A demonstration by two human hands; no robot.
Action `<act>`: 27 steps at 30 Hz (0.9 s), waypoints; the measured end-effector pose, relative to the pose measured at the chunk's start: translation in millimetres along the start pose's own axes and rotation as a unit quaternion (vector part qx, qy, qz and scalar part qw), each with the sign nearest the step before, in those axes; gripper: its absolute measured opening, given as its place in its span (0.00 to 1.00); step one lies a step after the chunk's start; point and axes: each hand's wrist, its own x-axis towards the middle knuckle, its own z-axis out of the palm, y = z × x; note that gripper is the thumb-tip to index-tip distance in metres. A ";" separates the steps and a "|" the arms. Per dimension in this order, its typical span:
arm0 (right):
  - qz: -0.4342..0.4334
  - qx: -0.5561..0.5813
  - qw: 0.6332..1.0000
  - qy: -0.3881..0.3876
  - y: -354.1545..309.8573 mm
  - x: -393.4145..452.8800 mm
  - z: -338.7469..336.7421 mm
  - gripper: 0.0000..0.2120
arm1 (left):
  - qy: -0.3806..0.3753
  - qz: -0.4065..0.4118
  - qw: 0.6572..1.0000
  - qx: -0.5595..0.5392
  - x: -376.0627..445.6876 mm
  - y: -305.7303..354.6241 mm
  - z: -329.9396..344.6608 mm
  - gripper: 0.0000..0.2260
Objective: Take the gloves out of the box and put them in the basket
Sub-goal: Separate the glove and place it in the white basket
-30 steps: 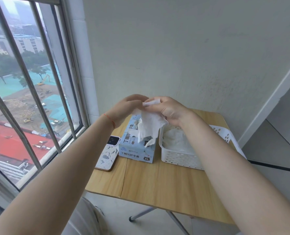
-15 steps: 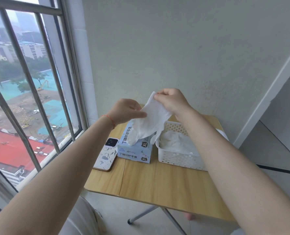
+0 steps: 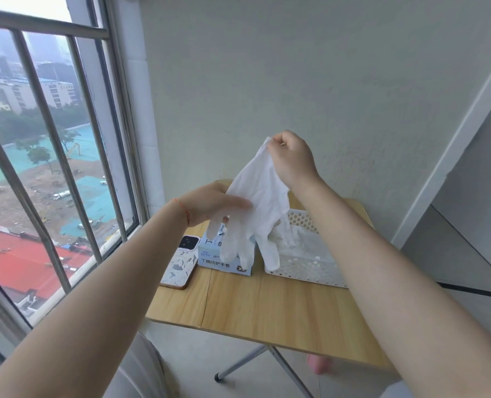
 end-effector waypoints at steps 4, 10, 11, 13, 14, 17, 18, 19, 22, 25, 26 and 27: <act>0.062 0.001 0.998 0.005 16.6 1.9 -1.3 0.15 | 0.010 -0.059 0.984 -0.169 1.1 -15.6 -2.3 0.07; 0.206 0.039 0.977 -0.034 46.5 0.7 3.1 0.12 | 0.052 -0.096 0.973 -0.201 13.8 -24.9 -8.8 0.06; 0.237 0.062 0.969 -0.038 52.8 0.8 4.5 0.11 | 0.063 -0.099 0.973 -0.197 17.9 -23.0 -11.0 0.05; 0.301 0.122 0.945 -0.042 66.6 -0.7 2.5 0.11 | 0.088 -0.102 0.976 -0.172 32.4 -18.1 -12.1 0.08; 0.328 0.145 0.933 -0.041 72.8 -2.2 1.2 0.11 | 0.099 -0.103 0.979 -0.147 40.0 -14.8 -11.7 0.08; 0.371 0.152 0.915 -0.035 95.6 -7.3 -10.4 0.11 | 0.095 -0.126 0.987 -0.035 68.6 -8.8 3.0 0.05; 0.385 0.142 0.912 -0.028 105.0 -10.6 -19.6 0.14 | 0.080 -0.138 0.987 -0.003 80.3 -7.4 13.6 0.06; 0.394 0.141 0.908 -0.024 114.6 -12.9 -27.5 0.16 | 0.066 -0.147 0.987 0.027 90.8 -7.7 22.7 0.07; 0.423 0.125 0.898 -0.013 146.4 -19.1 -55.2 0.15 | -0.019 -0.166 0.981 0.102 118.5 -3.5 57.9 0.08; 0.444 0.087 0.892 0.003 174.9 -20.3 -77.5 0.11 | -0.039 -0.172 0.967 0.182 139.7 5.5 88.7 0.08; 0.451 0.065 0.890 0.002 180.1 -21.3 -82.9 0.09 | -0.040 -0.174 0.962 0.207 145.1 6.6 95.5 0.09; 0.457 0.038 0.889 -0.002 187.6 -21.5 -88.5 0.10 | -0.048 -0.179 0.954 0.236 151.5 7.6 104.1 0.08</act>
